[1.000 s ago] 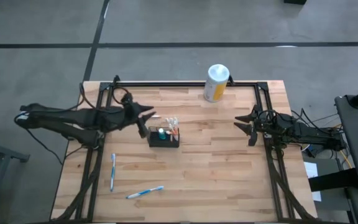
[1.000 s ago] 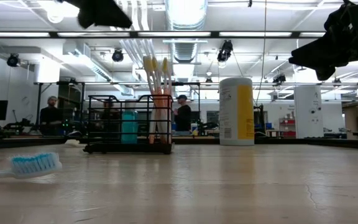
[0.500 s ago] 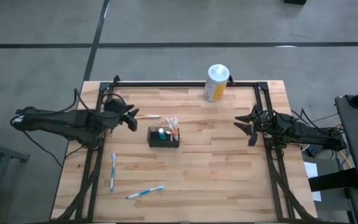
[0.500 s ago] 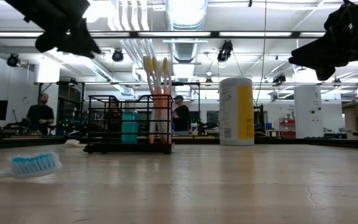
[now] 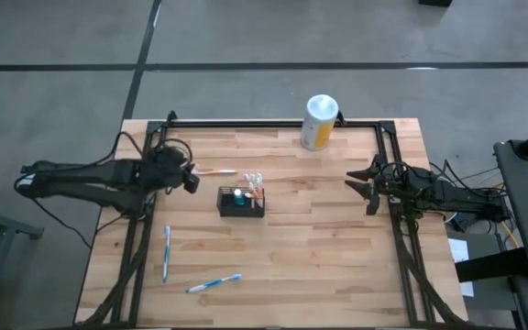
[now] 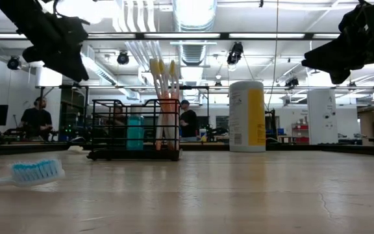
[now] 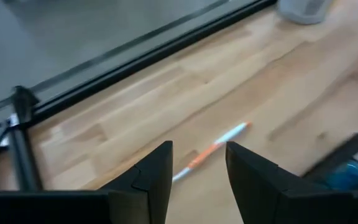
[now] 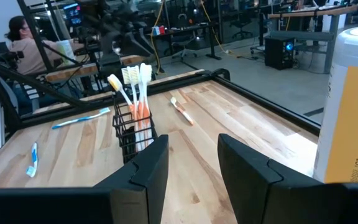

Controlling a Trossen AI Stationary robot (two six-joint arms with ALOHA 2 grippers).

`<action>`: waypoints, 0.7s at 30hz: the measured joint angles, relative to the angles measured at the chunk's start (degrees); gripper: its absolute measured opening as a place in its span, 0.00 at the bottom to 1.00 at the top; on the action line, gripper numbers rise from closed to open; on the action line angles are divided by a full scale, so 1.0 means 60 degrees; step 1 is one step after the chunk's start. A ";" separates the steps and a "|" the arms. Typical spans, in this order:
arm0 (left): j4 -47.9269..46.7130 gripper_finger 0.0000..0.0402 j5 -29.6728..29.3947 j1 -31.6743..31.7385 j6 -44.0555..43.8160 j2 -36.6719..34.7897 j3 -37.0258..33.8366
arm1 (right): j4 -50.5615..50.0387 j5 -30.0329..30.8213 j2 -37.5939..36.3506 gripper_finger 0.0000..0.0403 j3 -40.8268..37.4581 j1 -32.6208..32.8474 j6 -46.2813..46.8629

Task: Pick & Place toothbrushing station
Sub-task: Put the orange toothbrush into the right section of the wire organizer

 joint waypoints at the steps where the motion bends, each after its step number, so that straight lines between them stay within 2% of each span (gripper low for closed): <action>1: -0.0004 0.38 0.0000 0.0200 0.0010 0.0051 0.0000 | 0.0002 0.0000 0.0000 0.33 0.0000 -0.0002 0.0000; 7: 0.0074 0.38 0.0458 0.1921 -0.0142 0.0488 0.0000 | 0.0004 0.0000 0.0000 0.33 0.0000 -0.0003 0.0000; 10: 0.0232 0.38 0.1418 0.2934 0.0218 0.0825 0.0000 | 0.0001 0.0000 0.0000 0.33 0.0000 -0.0002 0.0000; 15: 0.0668 0.38 0.3025 0.4261 0.2026 0.1536 -0.0004 | 0.0003 0.0000 0.0000 0.33 0.0000 0.0000 0.0000; 21: 0.0973 0.38 0.3945 0.5205 0.1803 0.2475 -0.0004 | 0.0003 0.0000 -0.0004 0.33 0.0000 0.0000 0.0000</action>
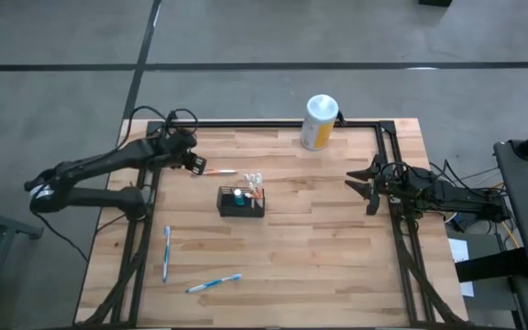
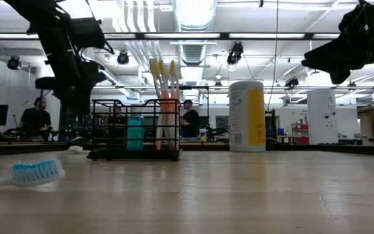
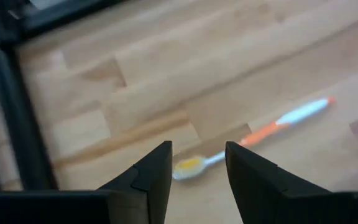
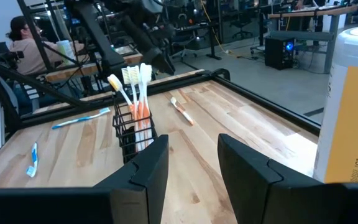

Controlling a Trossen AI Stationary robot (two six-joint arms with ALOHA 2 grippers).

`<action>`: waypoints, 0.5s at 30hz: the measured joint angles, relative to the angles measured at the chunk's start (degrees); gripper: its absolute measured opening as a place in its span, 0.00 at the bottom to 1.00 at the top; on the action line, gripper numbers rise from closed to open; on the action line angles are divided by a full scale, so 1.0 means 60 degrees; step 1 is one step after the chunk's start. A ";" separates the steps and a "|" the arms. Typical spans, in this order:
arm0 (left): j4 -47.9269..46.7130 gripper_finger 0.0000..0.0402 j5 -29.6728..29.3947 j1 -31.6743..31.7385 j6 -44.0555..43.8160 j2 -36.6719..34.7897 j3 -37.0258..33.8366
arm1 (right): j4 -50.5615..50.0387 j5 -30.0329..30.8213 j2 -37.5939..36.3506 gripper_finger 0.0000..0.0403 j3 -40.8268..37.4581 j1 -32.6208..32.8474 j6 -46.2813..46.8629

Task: Pick & Place toothbrushing station
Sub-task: Put the orange toothbrush into the right section of the wire organizer

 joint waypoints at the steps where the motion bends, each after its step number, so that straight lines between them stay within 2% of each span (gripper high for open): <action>1: 0.0012 0.38 0.0219 0.0066 -0.0009 0.0157 0.0000 | 0.0000 0.0000 0.0004 0.33 0.0000 0.0000 0.0003; 7: 0.0128 0.38 0.1060 0.0116 0.0982 0.0893 0.0000 | -0.0003 0.0000 0.0001 0.33 0.0000 0.0000 0.0004; 15: 0.0206 0.38 0.0857 0.0247 0.1184 0.1283 -0.0238 | -0.0002 -0.0004 0.0001 0.33 0.0000 -0.0004 0.0000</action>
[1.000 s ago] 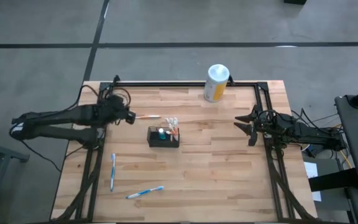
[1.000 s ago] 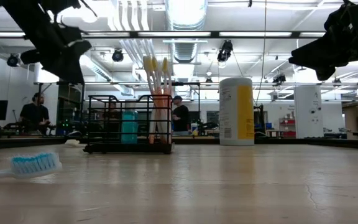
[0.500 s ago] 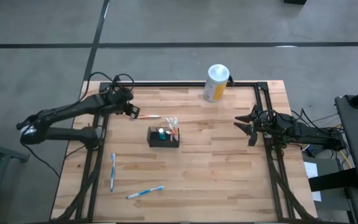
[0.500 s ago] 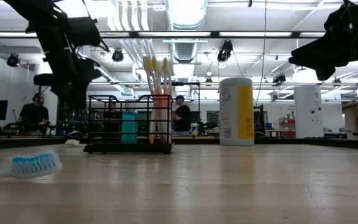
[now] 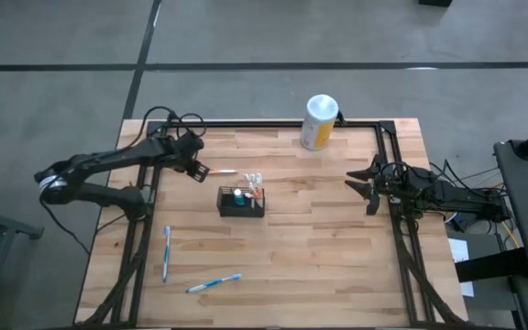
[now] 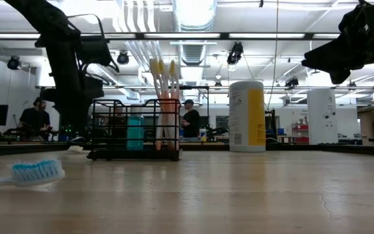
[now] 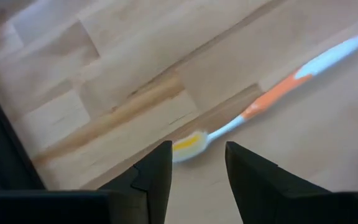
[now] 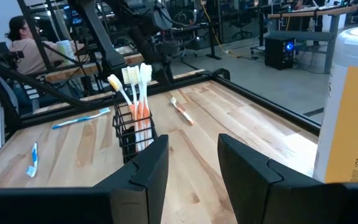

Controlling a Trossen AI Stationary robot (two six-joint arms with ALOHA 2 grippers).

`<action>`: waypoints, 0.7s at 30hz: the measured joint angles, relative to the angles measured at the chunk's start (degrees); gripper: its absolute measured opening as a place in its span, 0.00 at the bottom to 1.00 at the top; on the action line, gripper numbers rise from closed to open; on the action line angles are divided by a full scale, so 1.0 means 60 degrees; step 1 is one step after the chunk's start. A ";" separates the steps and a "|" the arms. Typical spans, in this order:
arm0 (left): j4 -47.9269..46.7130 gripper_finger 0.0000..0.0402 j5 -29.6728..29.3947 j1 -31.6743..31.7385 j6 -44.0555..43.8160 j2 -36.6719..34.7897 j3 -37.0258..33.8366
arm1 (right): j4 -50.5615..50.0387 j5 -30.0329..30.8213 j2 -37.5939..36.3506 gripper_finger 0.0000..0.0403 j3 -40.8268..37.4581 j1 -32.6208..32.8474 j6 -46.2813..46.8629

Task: Pick & Place toothbrushing station
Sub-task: Put the orange toothbrush into the right section of the wire organizer

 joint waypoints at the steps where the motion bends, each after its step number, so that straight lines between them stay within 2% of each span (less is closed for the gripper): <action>1: 0.0086 0.38 0.0002 0.0000 0.0000 0.0025 -0.0123 | 0.0003 0.0000 -0.0001 0.33 0.0000 0.0001 0.0002; 10: 0.1187 0.38 0.0135 0.0008 -0.0170 0.0035 -0.1408 | 0.0003 0.0004 -0.0001 0.33 0.0000 0.0003 0.0000; 21: 0.2935 0.36 0.0343 0.0377 -0.0268 0.0032 -0.2373 | 0.0002 0.0000 -0.0001 0.33 0.0000 0.0004 0.0003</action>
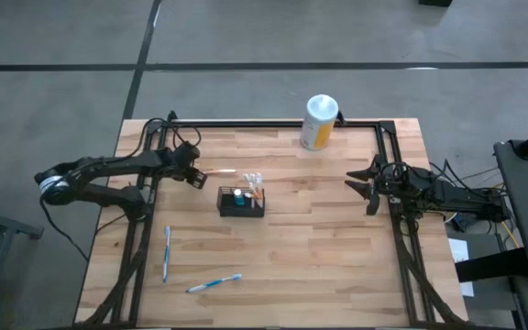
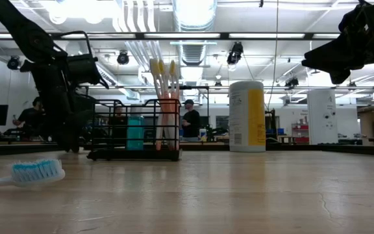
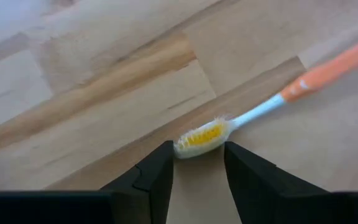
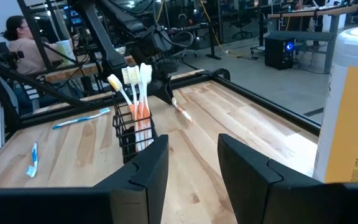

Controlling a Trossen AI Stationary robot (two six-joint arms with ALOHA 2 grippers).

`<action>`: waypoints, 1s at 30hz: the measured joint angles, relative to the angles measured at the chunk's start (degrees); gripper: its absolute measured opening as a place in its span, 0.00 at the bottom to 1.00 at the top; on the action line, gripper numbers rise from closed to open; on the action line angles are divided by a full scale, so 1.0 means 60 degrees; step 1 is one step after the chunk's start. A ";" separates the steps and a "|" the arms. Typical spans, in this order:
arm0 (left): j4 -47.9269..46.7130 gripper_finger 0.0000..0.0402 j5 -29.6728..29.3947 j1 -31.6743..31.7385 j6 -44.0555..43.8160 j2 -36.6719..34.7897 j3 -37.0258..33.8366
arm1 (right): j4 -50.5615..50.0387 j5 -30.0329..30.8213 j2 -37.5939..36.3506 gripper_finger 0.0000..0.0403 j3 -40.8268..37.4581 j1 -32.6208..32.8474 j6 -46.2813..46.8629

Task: Pick & Place toothbrushing station
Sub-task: Put the orange toothbrush into the right section of the wire organizer

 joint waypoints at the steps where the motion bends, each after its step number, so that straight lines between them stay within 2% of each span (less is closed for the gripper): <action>1: 0.0052 0.35 0.0080 0.0002 -0.0020 0.0000 -0.0033 | 0.0001 0.0001 0.0000 0.33 0.0000 -0.0004 -0.0003; 13: 0.0069 0.02 0.0092 0.0002 -0.0068 -0.0007 -0.0049 | -0.0001 0.0004 0.0000 0.33 0.0000 0.0000 0.0000; 23: 0.0078 0.01 0.0339 0.0006 0.0116 -0.0022 0.0084 | 0.0000 0.0004 0.0000 0.33 0.0000 0.0000 0.0000; 27: 0.0096 0.03 0.0321 0.0006 0.0421 -0.0092 0.0626 | -0.0002 0.0004 0.0000 0.33 0.0000 -0.0002 -0.0002; 30: 0.0093 0.06 -0.0486 0.0027 0.1067 -0.0098 0.1180 | 0.0000 0.0004 0.0000 0.33 0.0000 0.0000 -0.0003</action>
